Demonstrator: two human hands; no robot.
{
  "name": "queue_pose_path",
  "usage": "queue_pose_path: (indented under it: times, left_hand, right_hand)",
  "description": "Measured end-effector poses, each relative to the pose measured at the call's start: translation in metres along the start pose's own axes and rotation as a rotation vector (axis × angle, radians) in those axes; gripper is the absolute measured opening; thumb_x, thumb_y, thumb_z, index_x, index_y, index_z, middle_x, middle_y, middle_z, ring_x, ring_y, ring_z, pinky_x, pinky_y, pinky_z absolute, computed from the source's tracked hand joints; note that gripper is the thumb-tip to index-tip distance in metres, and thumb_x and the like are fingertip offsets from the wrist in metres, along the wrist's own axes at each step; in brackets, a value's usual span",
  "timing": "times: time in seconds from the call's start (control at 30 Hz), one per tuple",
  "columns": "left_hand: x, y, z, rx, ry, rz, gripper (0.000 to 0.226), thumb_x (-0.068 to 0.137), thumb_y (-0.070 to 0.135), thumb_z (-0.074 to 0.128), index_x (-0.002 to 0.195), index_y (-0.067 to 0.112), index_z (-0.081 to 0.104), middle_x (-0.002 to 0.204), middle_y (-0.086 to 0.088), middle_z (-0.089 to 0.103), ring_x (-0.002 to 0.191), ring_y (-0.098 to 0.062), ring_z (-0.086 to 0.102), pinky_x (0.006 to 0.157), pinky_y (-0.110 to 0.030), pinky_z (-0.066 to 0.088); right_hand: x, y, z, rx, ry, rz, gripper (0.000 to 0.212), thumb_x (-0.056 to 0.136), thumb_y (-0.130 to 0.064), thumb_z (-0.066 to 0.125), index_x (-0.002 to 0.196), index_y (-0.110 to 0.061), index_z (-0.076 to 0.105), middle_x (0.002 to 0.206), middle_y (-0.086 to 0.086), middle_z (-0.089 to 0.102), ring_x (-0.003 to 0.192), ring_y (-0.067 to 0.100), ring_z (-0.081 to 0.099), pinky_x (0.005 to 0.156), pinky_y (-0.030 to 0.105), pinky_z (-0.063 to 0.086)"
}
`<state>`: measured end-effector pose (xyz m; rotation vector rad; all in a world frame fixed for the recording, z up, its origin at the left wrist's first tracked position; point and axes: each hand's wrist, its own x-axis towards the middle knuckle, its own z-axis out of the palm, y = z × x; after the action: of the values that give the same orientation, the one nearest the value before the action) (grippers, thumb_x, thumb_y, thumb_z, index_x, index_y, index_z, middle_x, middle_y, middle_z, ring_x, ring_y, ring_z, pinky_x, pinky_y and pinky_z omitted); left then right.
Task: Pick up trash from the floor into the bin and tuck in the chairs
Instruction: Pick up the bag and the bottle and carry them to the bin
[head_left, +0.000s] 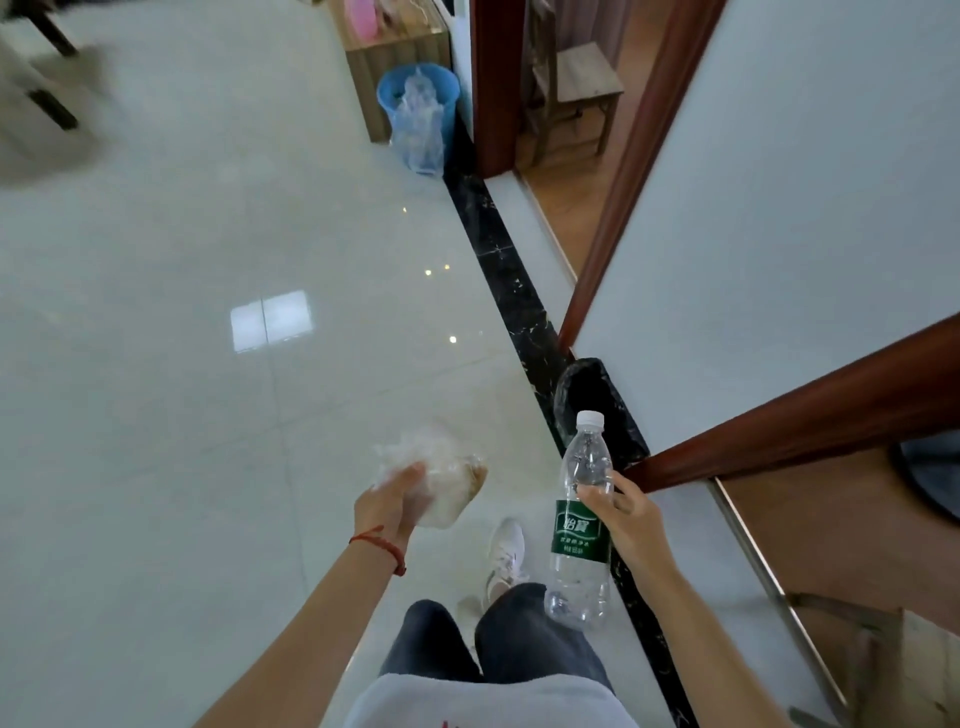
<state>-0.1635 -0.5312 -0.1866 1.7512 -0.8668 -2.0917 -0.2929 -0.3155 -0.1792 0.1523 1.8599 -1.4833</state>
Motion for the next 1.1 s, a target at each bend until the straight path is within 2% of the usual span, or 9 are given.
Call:
queue_pose_path:
  times: [0.13, 0.27, 0.4, 0.5, 0.63, 0.77, 0.93, 1.03, 1.1]
  left_hand:
    - [0.023, 0.030, 0.029, -0.001, -0.006, 0.007, 0.005, 0.079, -0.001, 0.064, 0.084, -0.001, 0.062, 0.087, -0.011, 0.062, 0.072, -0.023, 0.060, 0.052, -0.025, 0.056]
    - [0.041, 0.064, 0.056, 0.067, -0.017, 0.032, 0.012, 0.080, 0.002, 0.065, 0.089, -0.004, 0.062, 0.086, -0.013, 0.063, 0.074, -0.025, 0.060, 0.070, -0.033, 0.052]
    - [0.062, 0.087, 0.082, 0.158, -0.021, 0.044, 0.012, 0.079, 0.007, 0.066, 0.087, -0.002, 0.063, 0.085, -0.013, 0.064, 0.076, -0.027, 0.060, 0.082, -0.040, 0.051]
    - [0.081, 0.094, 0.102, 0.238, -0.056, -0.001, 0.017, 0.079, 0.009, 0.067, 0.091, -0.003, 0.062, 0.088, -0.014, 0.064, 0.078, -0.027, 0.061, 0.084, -0.041, 0.051]
    - [0.113, 0.102, 0.137, 0.384, -0.123, -0.042, 0.036, 0.076, 0.010, 0.071, 0.105, -0.007, 0.060, 0.101, -0.018, 0.064, 0.088, -0.032, 0.061, 0.087, -0.042, 0.049]
    - [0.138, 0.113, 0.180, 0.548, -0.224, -0.066, 0.038, 0.077, 0.011, 0.070, 0.110, -0.005, 0.058, 0.107, -0.018, 0.062, 0.099, -0.035, 0.060, 0.092, -0.046, 0.048]
    - [0.165, 0.125, 0.231, 0.732, -0.373, -0.033, 0.032, 0.079, 0.012, 0.069, 0.104, -0.002, 0.056, 0.103, -0.015, 0.061, 0.090, -0.030, 0.059, 0.089, -0.040, 0.048]
    - [0.172, 0.123, 0.248, 0.799, -0.437, -0.035, 0.023, 0.082, 0.010, 0.066, 0.099, 0.001, 0.053, 0.088, -0.007, 0.059, 0.078, -0.023, 0.058, 0.085, -0.037, 0.047]
    - [0.180, 0.117, 0.254, 0.821, -0.456, -0.067, 0.020, 0.081, 0.008, 0.066, 0.097, 0.003, 0.055, 0.085, -0.006, 0.059, 0.074, -0.021, 0.058, 0.081, -0.038, 0.050]
  right_hand:
    - [0.038, -0.025, 0.008, 0.028, 0.032, -0.013, 0.038, 0.079, -0.016, 0.069, 0.115, -0.013, 0.057, 0.094, 0.004, 0.067, 0.081, 0.011, 0.064, 0.059, 0.016, 0.048]
    - [0.071, -0.051, 0.020, 0.071, 0.039, -0.002, 0.044, 0.079, -0.016, 0.069, 0.120, -0.008, 0.055, 0.090, 0.001, 0.066, 0.079, 0.010, 0.064, 0.056, 0.013, 0.049]
    - [0.095, -0.071, 0.030, 0.100, 0.031, 0.014, 0.050, 0.078, -0.014, 0.069, 0.124, -0.009, 0.049, 0.095, 0.002, 0.062, 0.084, 0.011, 0.061, 0.063, 0.020, 0.046]
    - [0.108, -0.077, 0.031, 0.159, 0.091, 0.024, 0.037, 0.078, -0.012, 0.069, 0.112, -0.017, 0.053, 0.090, -0.002, 0.063, 0.082, 0.010, 0.061, 0.063, 0.020, 0.046]
    - [0.117, -0.081, 0.030, 0.239, 0.214, 0.038, 0.033, 0.079, -0.014, 0.068, 0.105, -0.025, 0.051, 0.089, -0.004, 0.064, 0.080, 0.006, 0.061, 0.059, 0.015, 0.045]
    - [0.118, -0.077, 0.036, 0.344, 0.396, 0.085, 0.039, 0.077, -0.018, 0.070, 0.112, -0.021, 0.053, 0.099, 0.005, 0.065, 0.087, 0.015, 0.064, 0.065, 0.023, 0.047]
    - [0.117, -0.063, 0.054, 0.480, 0.636, 0.138, 0.044, 0.079, -0.020, 0.070, 0.120, -0.013, 0.055, 0.106, 0.010, 0.064, 0.087, 0.015, 0.064, 0.064, 0.022, 0.047]
    - [0.120, -0.056, 0.063, 0.549, 0.736, 0.162, 0.048, 0.079, -0.019, 0.070, 0.123, -0.011, 0.053, 0.110, 0.011, 0.063, 0.084, 0.010, 0.062, 0.061, 0.019, 0.046]
    - [0.123, -0.046, 0.065, 0.601, 0.796, 0.182, 0.055, 0.078, -0.020, 0.071, 0.128, -0.010, 0.050, 0.115, 0.013, 0.062, 0.087, 0.013, 0.062, 0.064, 0.021, 0.047]
